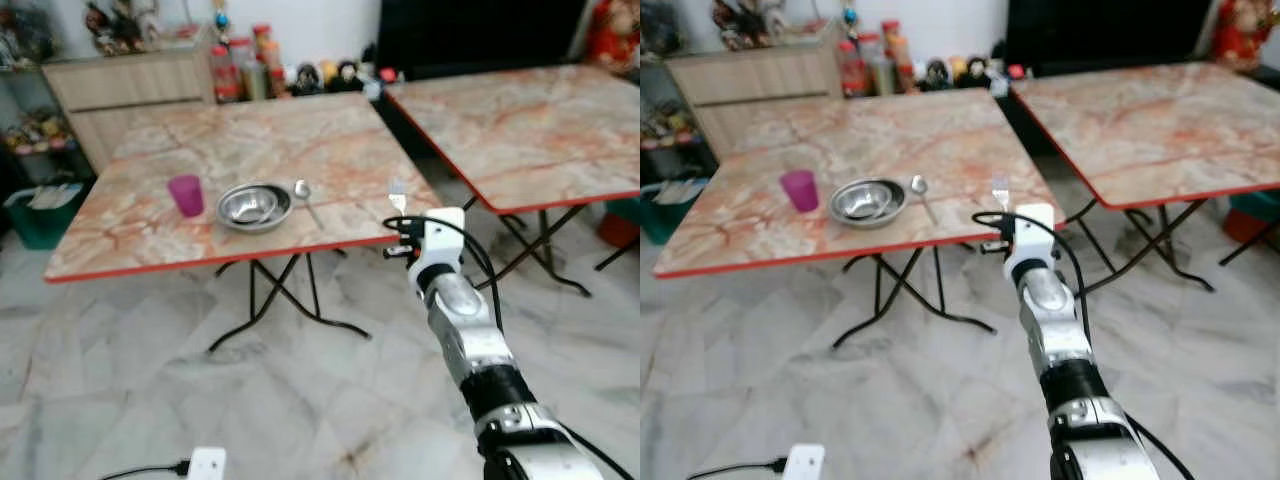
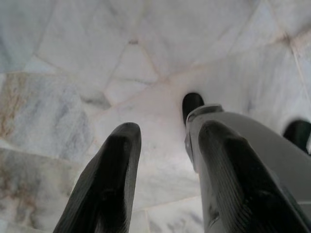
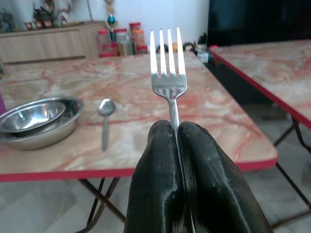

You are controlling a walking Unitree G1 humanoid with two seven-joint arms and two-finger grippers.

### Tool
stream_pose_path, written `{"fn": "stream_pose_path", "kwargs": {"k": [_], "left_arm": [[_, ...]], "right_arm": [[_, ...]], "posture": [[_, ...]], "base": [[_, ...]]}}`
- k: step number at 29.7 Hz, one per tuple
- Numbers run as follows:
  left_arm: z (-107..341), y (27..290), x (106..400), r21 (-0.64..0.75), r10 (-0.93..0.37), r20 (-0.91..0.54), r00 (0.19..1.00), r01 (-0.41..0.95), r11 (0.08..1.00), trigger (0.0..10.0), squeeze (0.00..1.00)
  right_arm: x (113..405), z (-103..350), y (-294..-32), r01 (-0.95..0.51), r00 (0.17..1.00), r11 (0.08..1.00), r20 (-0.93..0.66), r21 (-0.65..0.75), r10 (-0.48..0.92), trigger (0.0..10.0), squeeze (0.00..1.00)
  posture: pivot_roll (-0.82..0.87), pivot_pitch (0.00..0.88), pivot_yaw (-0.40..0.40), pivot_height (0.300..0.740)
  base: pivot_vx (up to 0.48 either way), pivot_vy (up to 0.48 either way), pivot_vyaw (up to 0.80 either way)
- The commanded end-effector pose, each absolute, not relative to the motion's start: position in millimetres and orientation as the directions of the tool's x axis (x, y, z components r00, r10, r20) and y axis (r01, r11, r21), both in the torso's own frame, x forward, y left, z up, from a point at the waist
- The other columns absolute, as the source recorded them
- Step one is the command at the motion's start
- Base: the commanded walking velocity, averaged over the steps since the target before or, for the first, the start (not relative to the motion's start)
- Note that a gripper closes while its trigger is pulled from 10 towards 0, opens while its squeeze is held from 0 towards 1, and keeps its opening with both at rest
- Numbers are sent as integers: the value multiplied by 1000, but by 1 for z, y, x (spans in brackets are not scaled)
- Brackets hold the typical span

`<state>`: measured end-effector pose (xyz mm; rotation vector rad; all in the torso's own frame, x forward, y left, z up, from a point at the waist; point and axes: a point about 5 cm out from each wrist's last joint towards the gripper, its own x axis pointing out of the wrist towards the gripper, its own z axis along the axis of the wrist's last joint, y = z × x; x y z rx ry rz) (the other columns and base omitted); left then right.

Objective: Setting the table

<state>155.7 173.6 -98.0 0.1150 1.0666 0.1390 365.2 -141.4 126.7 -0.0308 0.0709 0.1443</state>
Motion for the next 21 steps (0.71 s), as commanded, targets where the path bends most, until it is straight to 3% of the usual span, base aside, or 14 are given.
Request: {"fn": "stream_pose_path", "kwargs": {"k": [1,11,21], "left_arm": [[-101,169,149,146,157,-883,443,-58,988,10000,0],[-101,168,149,144,156,-883,442,-60,988,10000,0],[-101,169,150,145,158,-883,441,-64,987,10000,0]], "right_arm": [[367,131,-140,-151,987,988,-60,-39,149,10000,0],[367,130,-139,-150,987,989,-64,-18,148,10000,0],[366,131,-136,-191,981,979,-59,-70,187,10000,0]], "posture": [[23,0,21,740],[22,0,19,740],[17,0,19,740]], "base": [[405,0,0],[403,0,0],[402,0,259]]}}
